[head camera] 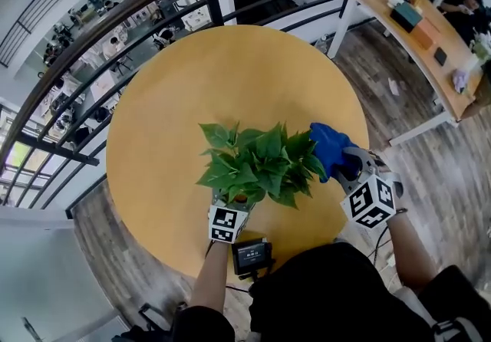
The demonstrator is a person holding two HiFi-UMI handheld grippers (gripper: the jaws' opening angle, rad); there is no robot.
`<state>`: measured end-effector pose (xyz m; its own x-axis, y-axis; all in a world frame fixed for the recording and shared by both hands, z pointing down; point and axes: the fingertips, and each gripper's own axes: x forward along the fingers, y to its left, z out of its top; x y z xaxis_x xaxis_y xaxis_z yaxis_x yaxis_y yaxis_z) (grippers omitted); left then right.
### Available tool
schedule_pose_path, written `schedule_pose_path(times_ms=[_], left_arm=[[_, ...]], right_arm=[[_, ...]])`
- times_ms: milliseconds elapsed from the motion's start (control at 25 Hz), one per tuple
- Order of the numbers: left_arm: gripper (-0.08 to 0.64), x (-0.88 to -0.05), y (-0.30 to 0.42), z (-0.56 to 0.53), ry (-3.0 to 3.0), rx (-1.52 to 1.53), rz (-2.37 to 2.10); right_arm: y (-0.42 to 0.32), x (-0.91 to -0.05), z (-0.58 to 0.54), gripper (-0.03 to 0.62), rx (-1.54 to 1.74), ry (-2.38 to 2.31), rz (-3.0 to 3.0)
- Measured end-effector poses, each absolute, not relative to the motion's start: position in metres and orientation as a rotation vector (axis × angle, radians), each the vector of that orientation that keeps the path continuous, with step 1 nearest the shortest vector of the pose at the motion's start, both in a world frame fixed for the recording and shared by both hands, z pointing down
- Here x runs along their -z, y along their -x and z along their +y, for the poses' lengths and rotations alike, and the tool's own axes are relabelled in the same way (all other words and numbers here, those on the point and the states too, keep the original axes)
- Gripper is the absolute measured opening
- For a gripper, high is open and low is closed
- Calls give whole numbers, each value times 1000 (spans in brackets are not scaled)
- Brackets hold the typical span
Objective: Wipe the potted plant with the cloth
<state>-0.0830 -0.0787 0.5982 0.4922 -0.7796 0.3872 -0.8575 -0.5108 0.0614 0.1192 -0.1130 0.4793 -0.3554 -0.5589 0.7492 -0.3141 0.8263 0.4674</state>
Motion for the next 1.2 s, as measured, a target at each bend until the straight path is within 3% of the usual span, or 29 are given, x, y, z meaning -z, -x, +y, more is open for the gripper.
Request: schedule_pose_path(times_ms=[440,800,960,1200], left_arm=[[394,-599,82,-80,-2492,-455,-1399],[396,-598,83,-79,-2492,-466,-1397],[396,-599,80,-77,-2489,-457,-1394],[394,-596,81,-79,-2493,-452,-1398]], right_arm=[[-151,-475,-117,103,157,-775,-2020],[-79,-341,-127,103,763,-796,-2115],[-57,-387,-121,103,986,-531,-1877],[-126,-477,-155,102,737,-500,-1699]])
